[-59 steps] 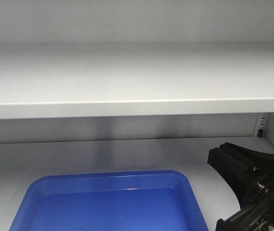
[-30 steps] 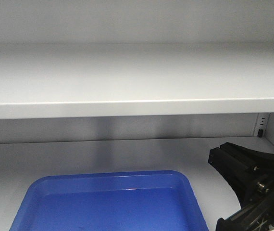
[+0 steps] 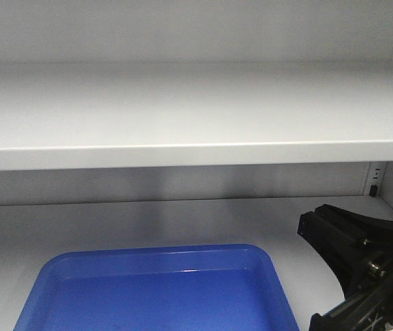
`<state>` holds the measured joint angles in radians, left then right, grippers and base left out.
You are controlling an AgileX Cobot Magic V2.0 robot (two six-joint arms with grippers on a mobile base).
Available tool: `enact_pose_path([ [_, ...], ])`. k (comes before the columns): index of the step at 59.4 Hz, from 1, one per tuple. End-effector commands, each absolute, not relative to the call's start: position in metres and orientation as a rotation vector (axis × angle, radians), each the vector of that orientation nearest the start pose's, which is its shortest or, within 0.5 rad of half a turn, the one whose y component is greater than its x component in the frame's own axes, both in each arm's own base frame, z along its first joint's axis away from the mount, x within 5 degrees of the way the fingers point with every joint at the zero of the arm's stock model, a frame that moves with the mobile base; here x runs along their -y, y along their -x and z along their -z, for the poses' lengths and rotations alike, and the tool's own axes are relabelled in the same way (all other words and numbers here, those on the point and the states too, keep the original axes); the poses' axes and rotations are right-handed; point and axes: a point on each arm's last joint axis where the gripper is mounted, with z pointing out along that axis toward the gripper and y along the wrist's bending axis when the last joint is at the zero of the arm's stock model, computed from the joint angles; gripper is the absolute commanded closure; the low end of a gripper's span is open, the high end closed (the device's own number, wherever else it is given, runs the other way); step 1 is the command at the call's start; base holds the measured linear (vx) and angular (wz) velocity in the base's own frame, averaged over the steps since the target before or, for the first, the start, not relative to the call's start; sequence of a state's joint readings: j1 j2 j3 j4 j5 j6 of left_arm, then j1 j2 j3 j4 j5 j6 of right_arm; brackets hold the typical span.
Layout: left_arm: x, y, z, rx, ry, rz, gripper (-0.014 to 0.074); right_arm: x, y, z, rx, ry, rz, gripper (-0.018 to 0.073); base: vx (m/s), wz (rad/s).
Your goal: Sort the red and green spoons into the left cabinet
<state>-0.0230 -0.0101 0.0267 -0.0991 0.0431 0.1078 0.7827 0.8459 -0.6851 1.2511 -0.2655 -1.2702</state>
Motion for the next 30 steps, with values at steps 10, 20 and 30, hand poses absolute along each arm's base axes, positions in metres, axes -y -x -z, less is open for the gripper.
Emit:
enact_pose_path([
  [10,0.0008,-0.0545,-0.2095,-1.445,-0.012,0.015,0.0596,-0.1061,-0.1427,-0.3792,-1.453,0.406,-0.367,0.0565,0.00,0.00],
  [20,0.0008,-0.0545,-0.2095,-1.445,-0.012,0.015,0.0596,-0.1061,-0.1427,-0.3792,-1.453,0.406,-0.367,0.0565,0.00,0.00],
  [30,0.0008,-0.0545,-0.2095,-1.445,-0.012,0.015,0.0596,-0.1061,-0.1427,-0.3792,-1.453,0.406,-0.367,0.0565,0.00,0.00],
])
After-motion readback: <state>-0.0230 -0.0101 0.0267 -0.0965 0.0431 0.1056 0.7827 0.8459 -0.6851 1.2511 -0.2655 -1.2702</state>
